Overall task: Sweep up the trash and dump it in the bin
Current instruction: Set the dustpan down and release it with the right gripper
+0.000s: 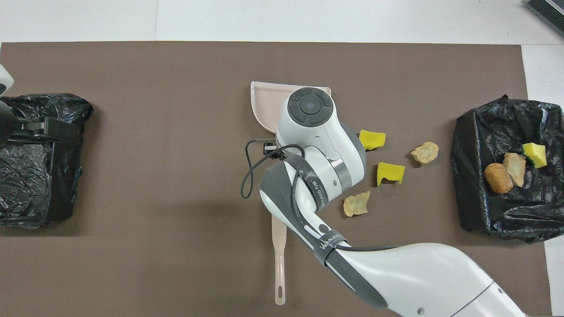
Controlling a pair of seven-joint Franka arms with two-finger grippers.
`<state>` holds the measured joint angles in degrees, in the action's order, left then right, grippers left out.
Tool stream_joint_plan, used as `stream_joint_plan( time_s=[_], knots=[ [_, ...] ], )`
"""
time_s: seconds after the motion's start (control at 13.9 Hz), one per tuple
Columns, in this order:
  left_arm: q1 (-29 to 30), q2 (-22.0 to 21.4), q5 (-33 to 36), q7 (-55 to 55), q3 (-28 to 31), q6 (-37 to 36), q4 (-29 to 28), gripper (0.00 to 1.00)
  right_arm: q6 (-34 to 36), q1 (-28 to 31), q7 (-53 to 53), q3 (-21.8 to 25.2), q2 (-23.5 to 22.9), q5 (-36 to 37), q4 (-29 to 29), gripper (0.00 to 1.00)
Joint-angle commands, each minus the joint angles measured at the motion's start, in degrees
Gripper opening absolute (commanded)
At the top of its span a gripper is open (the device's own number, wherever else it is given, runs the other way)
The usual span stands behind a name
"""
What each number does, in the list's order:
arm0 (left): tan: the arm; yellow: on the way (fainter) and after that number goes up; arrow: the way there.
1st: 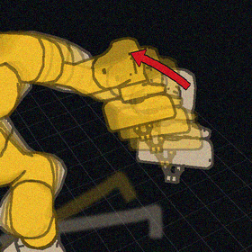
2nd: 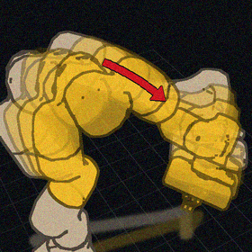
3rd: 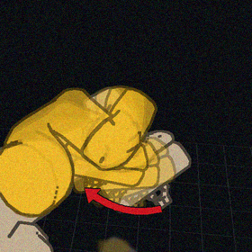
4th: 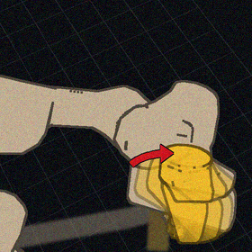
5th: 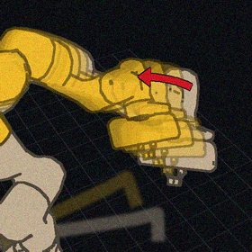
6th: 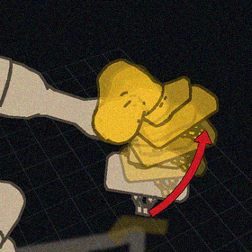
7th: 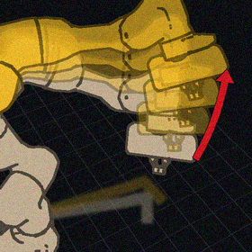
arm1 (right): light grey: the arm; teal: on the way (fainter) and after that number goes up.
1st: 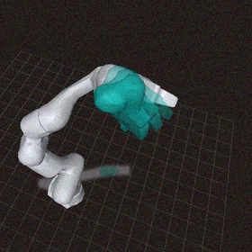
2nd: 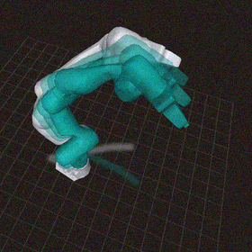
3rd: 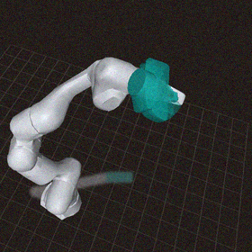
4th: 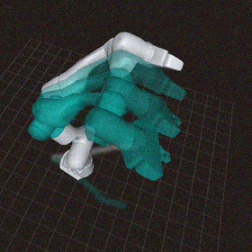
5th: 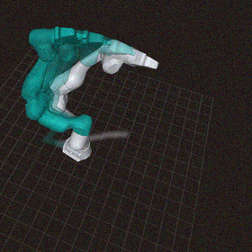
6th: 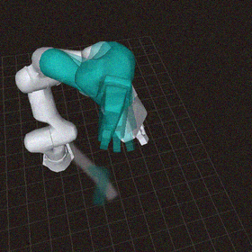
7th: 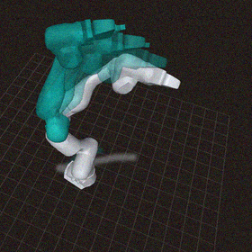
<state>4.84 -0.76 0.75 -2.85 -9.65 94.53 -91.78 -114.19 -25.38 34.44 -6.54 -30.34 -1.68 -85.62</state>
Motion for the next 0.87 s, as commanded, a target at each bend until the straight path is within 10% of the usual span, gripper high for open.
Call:
stream_joint_plan(
  time_s=[0.0, 0.14, 0.79],
  knots=[
    [0.61, -0.64, -0.23, 0.65, 0.24, 3.02, -1.92, 1.0, -1.38, 0.6, 0.72, 0.3, -0.25, -2.45, 0.72, 0.03],
    [0.79, -0.38, -0.31, -0.14, 0.24, 4.25, -1.57, 1.0, -1.21, 0.6, 0.28, 0.21, 0.1, -2.71, -0.08, 0.99],
    [-2.19, 2.59, -0.23, -1.28, -0.37, 8.3, -0.17, 1.0, 10.04, 1.13, 0.62, 0.03, 10.38, -4.73, -3.75, 1.0]
  ],
)
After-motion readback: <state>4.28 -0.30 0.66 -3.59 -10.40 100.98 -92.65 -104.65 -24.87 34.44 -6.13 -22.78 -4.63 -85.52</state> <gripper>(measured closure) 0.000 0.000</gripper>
